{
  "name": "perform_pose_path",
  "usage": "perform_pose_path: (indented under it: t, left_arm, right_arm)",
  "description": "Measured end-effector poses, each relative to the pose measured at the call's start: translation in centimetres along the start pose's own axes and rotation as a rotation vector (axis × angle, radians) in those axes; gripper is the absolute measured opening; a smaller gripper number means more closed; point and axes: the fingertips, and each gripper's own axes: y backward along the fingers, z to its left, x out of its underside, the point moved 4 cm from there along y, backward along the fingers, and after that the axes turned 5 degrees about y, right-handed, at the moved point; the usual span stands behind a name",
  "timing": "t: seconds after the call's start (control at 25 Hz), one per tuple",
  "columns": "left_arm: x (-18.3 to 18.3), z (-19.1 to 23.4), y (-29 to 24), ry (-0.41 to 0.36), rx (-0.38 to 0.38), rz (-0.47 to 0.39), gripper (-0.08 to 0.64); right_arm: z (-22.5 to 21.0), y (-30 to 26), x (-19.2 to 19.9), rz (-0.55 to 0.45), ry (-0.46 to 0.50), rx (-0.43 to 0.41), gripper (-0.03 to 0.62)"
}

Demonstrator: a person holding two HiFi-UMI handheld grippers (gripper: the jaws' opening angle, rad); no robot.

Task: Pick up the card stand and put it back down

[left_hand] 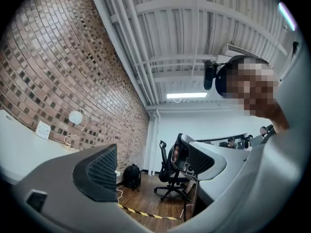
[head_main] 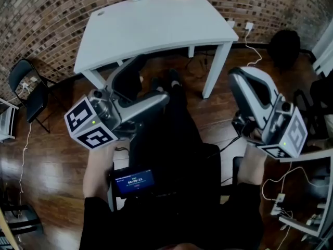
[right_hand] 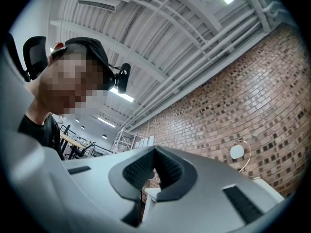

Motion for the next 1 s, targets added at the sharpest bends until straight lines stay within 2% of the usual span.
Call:
perform_pose_path:
  t: [0.2,0.56,1.0]
  left_arm:
    - [-1.4,0.5,-1.0,0.004,0.002,-0.003,0.453]
    - [-1.3,0.3,1.2,0.014,0.009,-0.013,0.453]
    - [1.3,0.2,0.4,0.042,0.001,-0.027,0.453]
  right_arm:
    - [-0.8,-0.8,-1.7,-0.007,0.03,-0.004,0.012]
    - [1.3,-2.1,-0.6,0.001,0.018,-0.015,0.012]
    - [0.5,0.0,1.3,0.047,-0.015,-0.044,0.012]
